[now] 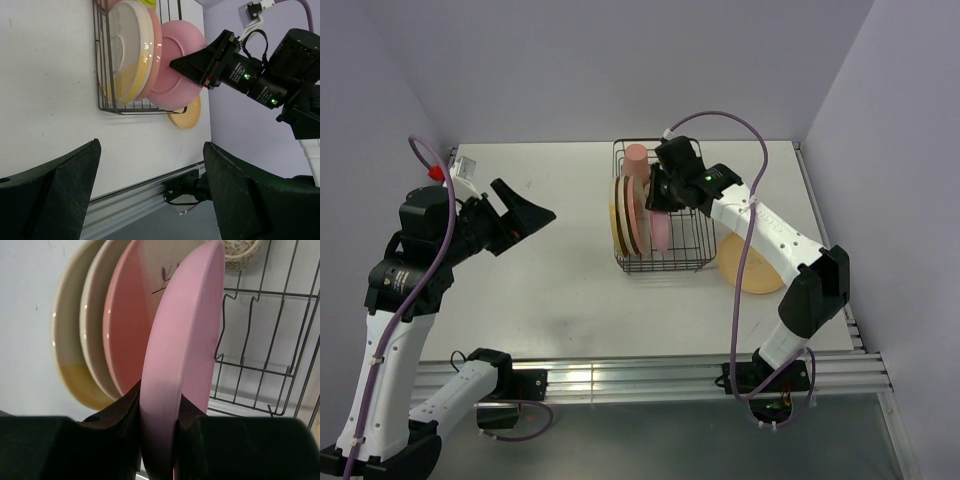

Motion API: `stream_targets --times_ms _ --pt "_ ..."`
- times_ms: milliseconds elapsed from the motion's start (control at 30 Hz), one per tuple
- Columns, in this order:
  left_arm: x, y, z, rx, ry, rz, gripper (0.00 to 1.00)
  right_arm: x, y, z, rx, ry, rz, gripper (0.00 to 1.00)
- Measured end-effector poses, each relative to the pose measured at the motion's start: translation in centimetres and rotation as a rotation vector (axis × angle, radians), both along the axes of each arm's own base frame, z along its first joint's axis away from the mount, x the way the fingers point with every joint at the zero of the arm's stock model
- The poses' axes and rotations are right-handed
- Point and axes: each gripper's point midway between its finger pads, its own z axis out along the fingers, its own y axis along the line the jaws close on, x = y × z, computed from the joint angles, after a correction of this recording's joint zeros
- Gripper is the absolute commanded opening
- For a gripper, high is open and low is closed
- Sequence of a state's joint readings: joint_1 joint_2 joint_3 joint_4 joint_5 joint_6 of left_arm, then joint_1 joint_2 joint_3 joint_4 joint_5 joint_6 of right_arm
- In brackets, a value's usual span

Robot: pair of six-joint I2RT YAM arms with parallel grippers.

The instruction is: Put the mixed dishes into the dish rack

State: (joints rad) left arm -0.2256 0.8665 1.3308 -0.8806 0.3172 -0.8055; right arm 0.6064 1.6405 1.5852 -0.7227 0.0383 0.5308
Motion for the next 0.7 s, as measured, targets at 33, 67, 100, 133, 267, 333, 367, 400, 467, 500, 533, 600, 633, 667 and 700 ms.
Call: stream_targets --times_ms 33,67,100,133,267,333,367,400,467,500,533,600,633,667,700 --pt "-0.1 0.0 -0.1 0.000 0.001 0.000 0.89 0.0 -0.1 -0.3 -0.006 0.001 -0.004 0.00" --pt "-0.1 0.0 0.0 0.000 -0.001 0.000 0.89 0.0 -0.2 -0.6 -0.009 0.005 -0.007 0.01" --pt "-0.1 0.0 0.0 -0.001 -0.003 0.000 0.89 -0.1 -0.2 -1.0 -0.014 0.009 -0.005 0.08" --pt "-0.2 0.0 0.1 -0.001 -0.004 0.000 0.89 -0.1 -0.2 -1.2 -0.017 0.010 -0.004 0.34" --pt "-0.3 0.1 0.1 -0.003 -0.008 -0.001 0.89 0.0 -0.3 -1.8 -0.032 0.014 -0.010 0.67" --pt "-0.3 0.0 -0.2 -0.002 -0.001 -0.003 0.89 0.0 -0.5 -2.1 -0.042 0.014 -0.009 0.72" --pt "-0.4 0.0 -0.3 -0.003 0.001 -0.006 0.89 0.0 -0.6 -2.2 -0.047 0.015 -0.009 0.73" --pt "-0.4 0.0 -0.4 -0.003 0.004 -0.007 0.89 -0.1 -0.7 -2.4 -0.053 0.016 -0.007 0.73" --pt "-0.3 -0.1 -0.6 -0.003 0.010 -0.008 0.89 0.0 -0.9 -2.6 -0.067 0.012 -0.006 0.75" --pt "-0.4 -0.1 -0.7 -0.003 0.012 -0.009 0.89 0.0 -1.0 -2.6 -0.072 0.008 -0.005 0.75" --pt "-0.4 -0.1 -0.8 -0.003 0.014 -0.009 0.89 0.0 -1.1 -2.4 -0.077 0.002 -0.005 0.76" --pt "-0.4 -0.1 -1.0 -0.003 0.020 -0.010 0.89 -0.1 -1.4 -2.0 -0.082 -0.011 -0.002 0.76" --pt "-0.4 -0.2 -1.1 -0.005 0.020 -0.013 0.89 -0.2 -1.6 -1.6 -0.083 -0.023 -0.003 0.76" --pt "-0.4 -0.2 -1.3 -0.005 0.024 -0.014 0.89 -0.3 -1.8 -1.0 -0.082 -0.038 -0.006 0.76" --pt "-0.4 -0.2 -1.4 -0.005 0.028 -0.016 0.89 -0.4 -2.0 -0.2 -0.077 -0.058 -0.011 0.76"
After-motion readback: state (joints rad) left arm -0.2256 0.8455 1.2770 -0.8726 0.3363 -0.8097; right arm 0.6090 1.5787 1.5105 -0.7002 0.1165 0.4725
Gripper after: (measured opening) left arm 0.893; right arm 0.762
